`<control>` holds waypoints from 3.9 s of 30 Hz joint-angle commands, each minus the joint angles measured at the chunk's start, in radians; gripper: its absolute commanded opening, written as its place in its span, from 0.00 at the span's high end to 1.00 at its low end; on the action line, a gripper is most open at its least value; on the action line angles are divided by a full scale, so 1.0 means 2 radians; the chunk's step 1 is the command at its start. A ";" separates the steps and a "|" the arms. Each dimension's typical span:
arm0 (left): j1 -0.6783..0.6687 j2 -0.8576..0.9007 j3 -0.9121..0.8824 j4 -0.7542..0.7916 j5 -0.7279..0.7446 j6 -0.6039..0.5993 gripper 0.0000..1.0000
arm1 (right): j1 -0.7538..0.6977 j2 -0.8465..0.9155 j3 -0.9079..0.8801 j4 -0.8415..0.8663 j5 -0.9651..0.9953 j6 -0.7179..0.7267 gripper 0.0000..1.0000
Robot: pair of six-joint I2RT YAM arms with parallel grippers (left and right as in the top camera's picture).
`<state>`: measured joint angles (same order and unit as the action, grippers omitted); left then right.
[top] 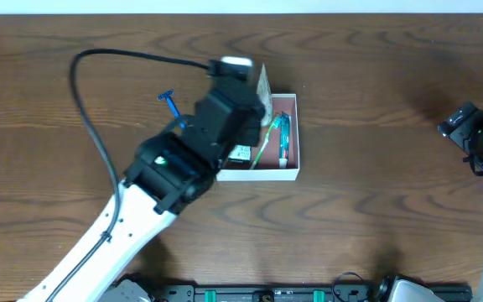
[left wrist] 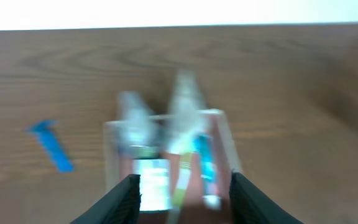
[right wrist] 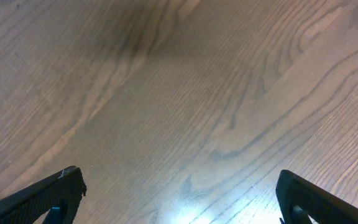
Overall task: Pack container
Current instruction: 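Release the tube and move the left gripper back left, then lower the left gripper onto the blue razor and grasp it, then carry the blue razor right and lower it into the box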
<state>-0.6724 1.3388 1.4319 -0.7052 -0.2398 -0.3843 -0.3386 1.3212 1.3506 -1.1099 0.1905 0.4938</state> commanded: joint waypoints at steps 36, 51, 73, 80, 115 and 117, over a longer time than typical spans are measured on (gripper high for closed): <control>0.268 0.344 0.005 0.145 0.075 0.020 0.52 | -0.005 0.001 0.001 -0.001 0.002 0.007 0.01; 0.270 0.374 -0.002 0.137 0.073 -0.033 0.53 | -0.005 0.001 0.001 -0.001 0.002 0.007 0.01; 0.269 0.378 -0.010 0.094 0.073 -0.056 0.59 | -0.005 0.001 0.001 -0.001 0.002 0.007 0.01; 0.269 0.385 -0.010 0.096 0.074 -0.056 0.59 | -0.005 0.001 0.001 -0.001 0.002 0.007 0.01; 0.266 0.128 0.057 -0.071 0.136 0.027 0.94 | -0.005 0.001 0.001 -0.001 0.002 0.007 0.01; 0.261 0.097 0.057 -0.103 0.141 0.027 0.94 | -0.005 0.001 0.001 -0.001 0.002 0.007 0.01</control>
<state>-0.1410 1.5837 1.5471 -0.8619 -0.0025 -0.3576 -0.3386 1.3212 1.3506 -1.1103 0.1905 0.4938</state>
